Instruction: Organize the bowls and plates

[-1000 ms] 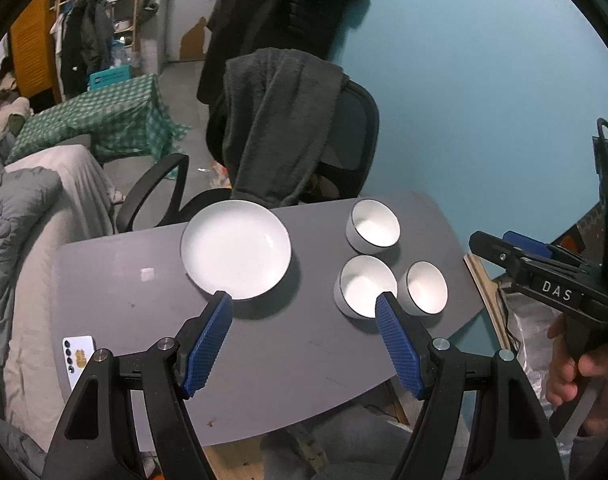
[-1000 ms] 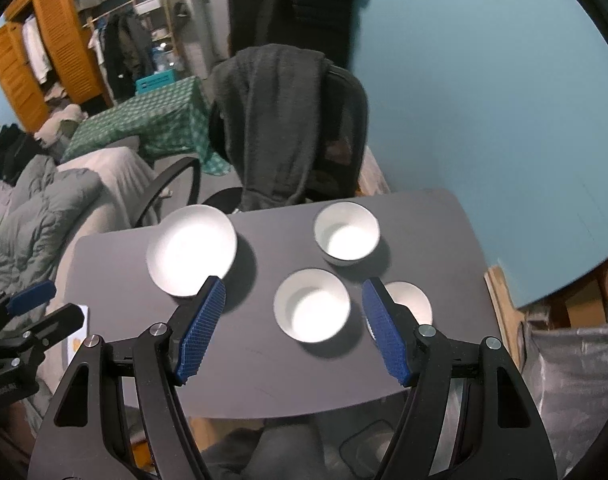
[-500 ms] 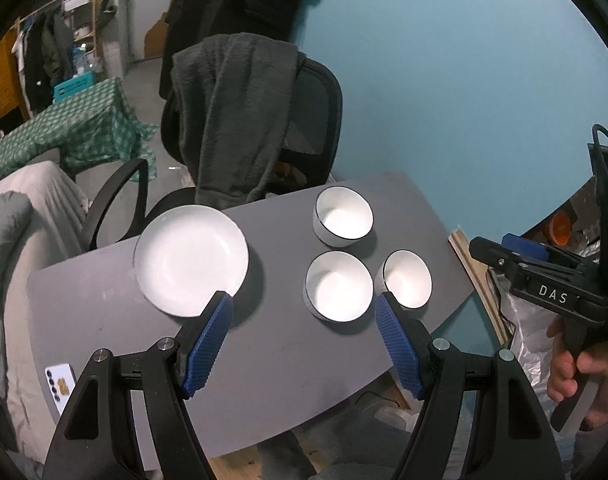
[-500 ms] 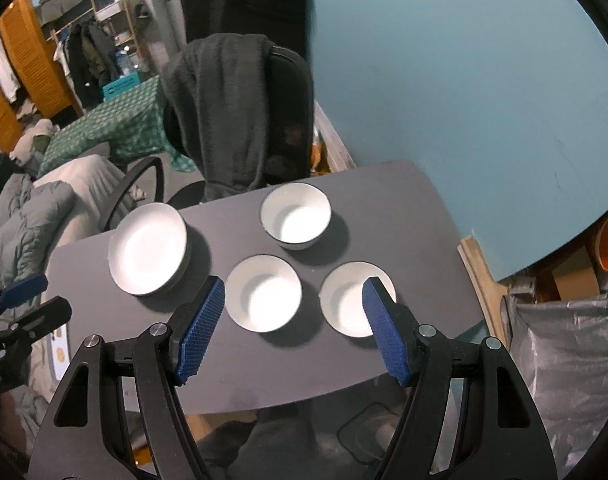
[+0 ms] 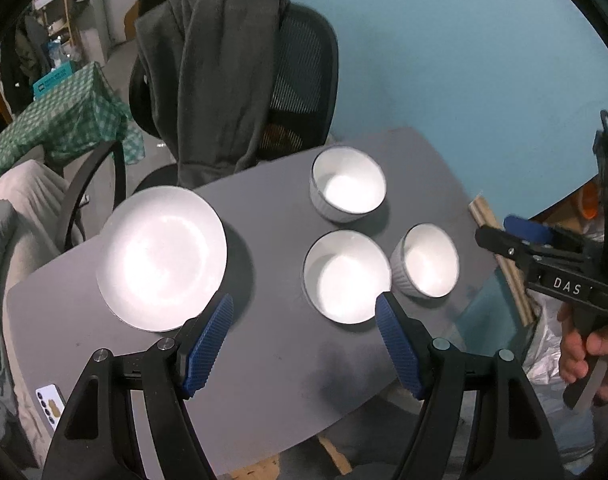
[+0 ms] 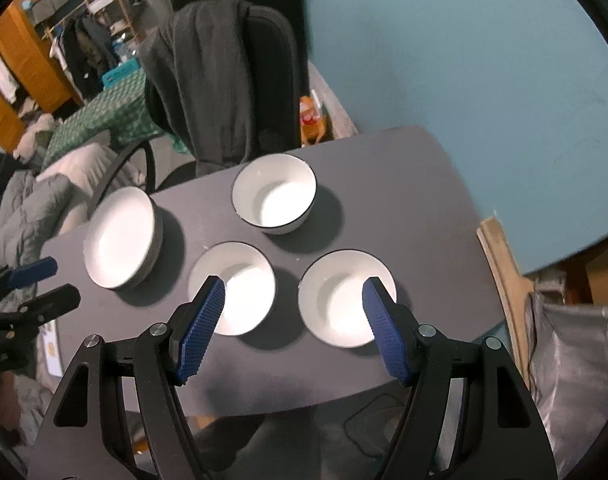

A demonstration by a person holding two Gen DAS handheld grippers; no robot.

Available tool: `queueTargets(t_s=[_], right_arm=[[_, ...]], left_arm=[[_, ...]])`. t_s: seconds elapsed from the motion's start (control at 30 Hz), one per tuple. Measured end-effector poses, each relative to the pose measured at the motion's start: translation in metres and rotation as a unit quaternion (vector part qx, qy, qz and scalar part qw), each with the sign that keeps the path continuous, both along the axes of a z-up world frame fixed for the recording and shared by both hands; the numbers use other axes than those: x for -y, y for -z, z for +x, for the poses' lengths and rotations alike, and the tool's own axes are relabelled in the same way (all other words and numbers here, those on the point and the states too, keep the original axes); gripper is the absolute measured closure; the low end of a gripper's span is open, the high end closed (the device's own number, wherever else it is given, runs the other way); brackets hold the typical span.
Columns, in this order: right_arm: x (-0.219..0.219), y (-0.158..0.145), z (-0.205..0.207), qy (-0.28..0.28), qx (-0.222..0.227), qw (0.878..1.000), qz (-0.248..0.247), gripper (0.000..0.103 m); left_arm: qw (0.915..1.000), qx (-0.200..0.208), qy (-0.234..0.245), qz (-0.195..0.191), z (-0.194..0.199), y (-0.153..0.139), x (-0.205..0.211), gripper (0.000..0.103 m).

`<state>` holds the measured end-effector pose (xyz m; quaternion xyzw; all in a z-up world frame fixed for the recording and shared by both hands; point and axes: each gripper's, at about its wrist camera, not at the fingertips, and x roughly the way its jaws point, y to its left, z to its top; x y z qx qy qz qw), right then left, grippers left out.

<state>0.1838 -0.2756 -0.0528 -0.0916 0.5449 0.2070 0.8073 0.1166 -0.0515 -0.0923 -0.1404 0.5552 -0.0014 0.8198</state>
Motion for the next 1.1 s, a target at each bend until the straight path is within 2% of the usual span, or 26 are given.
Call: queueTargets(t_s=[0.17, 0.4, 0.6, 0.7, 0.83, 0.9, 0.97, 1.1], right_arm=[[-0.010, 0.033, 0.016, -0.037, -0.017, 0.999, -0.009, 0.032], [-0.029, 0.066, 0.032, -0.083, -0.051, 0.995, -0.007, 0.032], [-0.056, 0.093, 0.042, -0.142, -0.072, 0.987, -0.035, 0.032], [-0.066, 0.110, 0.045, -0.165, -0.087, 0.981, -0.051, 0.032], [-0.077, 0.126, 0.047, -0.193, -0.101, 0.973, -0.072, 0.037], [-0.079, 0.132, 0.047, -0.200, -0.105, 0.971, -0.084, 0.041], [-0.080, 0.135, 0.048, -0.206, -0.113, 0.968, -0.088, 0.050], [-0.079, 0.143, 0.047, -0.214, -0.122, 0.964, -0.099, 0.057]], left_arm=[[0.9997, -0.024, 0.004, 0.002, 0.012, 0.028, 0.003, 0.028], [0.9986, -0.050, -0.013, -0.009, 0.027, 0.067, 0.002, 0.028], [0.9969, -0.075, 0.012, 0.019, 0.036, 0.099, 0.013, 0.028], [0.9961, -0.089, 0.002, 0.004, 0.038, 0.114, 0.012, 0.028], [0.9942, -0.106, -0.018, -0.010, 0.037, 0.130, 0.010, 0.028], [0.9939, -0.108, -0.019, -0.009, 0.037, 0.135, 0.011, 0.028], [0.9931, -0.115, -0.019, -0.017, 0.036, 0.140, 0.013, 0.031], [0.9918, -0.122, -0.025, -0.028, 0.036, 0.144, 0.018, 0.035]])
